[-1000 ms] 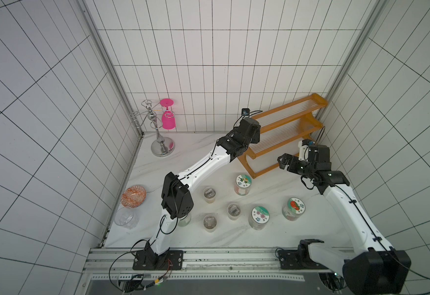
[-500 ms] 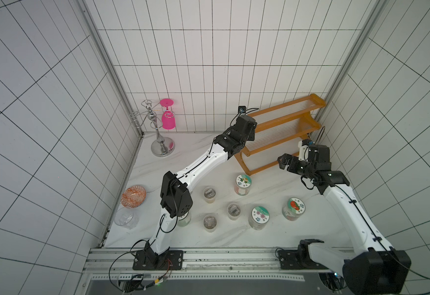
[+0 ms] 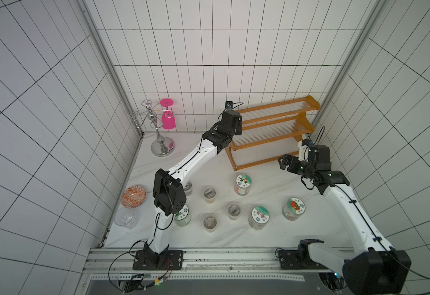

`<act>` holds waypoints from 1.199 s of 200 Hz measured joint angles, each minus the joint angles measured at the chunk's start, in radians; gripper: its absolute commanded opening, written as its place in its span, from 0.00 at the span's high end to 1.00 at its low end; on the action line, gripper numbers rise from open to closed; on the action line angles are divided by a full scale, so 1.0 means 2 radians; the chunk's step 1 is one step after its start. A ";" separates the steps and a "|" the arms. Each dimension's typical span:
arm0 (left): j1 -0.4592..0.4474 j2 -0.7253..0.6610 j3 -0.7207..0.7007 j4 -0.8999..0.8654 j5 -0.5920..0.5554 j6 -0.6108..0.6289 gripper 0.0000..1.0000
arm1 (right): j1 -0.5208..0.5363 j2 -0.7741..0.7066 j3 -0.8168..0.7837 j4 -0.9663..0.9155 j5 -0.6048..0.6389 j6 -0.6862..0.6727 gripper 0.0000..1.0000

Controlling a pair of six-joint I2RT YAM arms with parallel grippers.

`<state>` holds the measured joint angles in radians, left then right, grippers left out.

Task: Place the seed container on the shelf
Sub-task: Move the shelf to the center of the board.

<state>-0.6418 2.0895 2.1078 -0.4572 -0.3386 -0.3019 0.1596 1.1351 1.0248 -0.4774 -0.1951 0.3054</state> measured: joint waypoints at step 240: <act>0.187 -0.219 -0.290 0.077 0.090 0.067 0.82 | 0.068 -0.004 0.000 -0.020 -0.024 -0.008 0.20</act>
<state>-0.2687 1.6520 1.5280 -0.3027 -0.1577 -0.1677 0.2951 1.1278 1.0248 -0.5171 -0.2432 0.2890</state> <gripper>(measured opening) 0.182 0.800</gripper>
